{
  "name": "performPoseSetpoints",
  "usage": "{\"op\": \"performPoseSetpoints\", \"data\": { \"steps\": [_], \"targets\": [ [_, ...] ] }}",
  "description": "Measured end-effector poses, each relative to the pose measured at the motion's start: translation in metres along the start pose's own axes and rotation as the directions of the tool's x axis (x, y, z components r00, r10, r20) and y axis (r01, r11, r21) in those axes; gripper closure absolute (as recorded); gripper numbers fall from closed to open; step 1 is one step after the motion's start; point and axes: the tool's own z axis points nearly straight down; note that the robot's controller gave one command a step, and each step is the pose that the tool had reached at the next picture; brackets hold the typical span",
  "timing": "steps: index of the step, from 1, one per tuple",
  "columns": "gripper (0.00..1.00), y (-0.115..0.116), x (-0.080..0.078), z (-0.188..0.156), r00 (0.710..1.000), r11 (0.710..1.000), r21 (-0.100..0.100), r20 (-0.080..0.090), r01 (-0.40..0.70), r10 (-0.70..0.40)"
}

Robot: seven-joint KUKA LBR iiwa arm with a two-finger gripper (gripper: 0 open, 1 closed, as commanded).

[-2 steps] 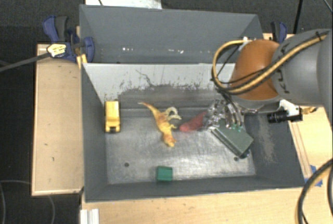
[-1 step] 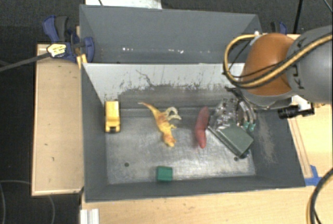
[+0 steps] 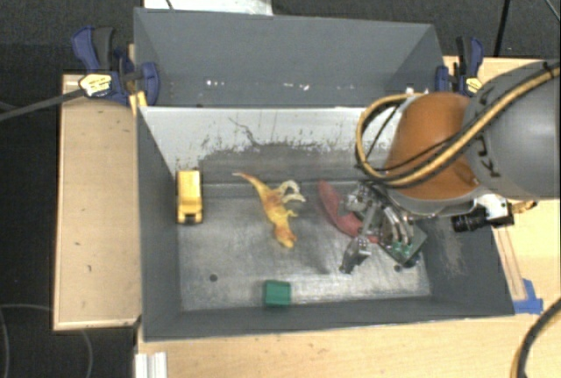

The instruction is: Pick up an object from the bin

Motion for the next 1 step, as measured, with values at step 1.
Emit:
{"op": "performPoseSetpoints", "data": {
  "steps": [1],
  "targets": [
    [0.00, -0.0001, -0.0001, -0.0001, 1.000, 1.000, 0.000, 0.000, 0.000, 0.000]
  ]
}}
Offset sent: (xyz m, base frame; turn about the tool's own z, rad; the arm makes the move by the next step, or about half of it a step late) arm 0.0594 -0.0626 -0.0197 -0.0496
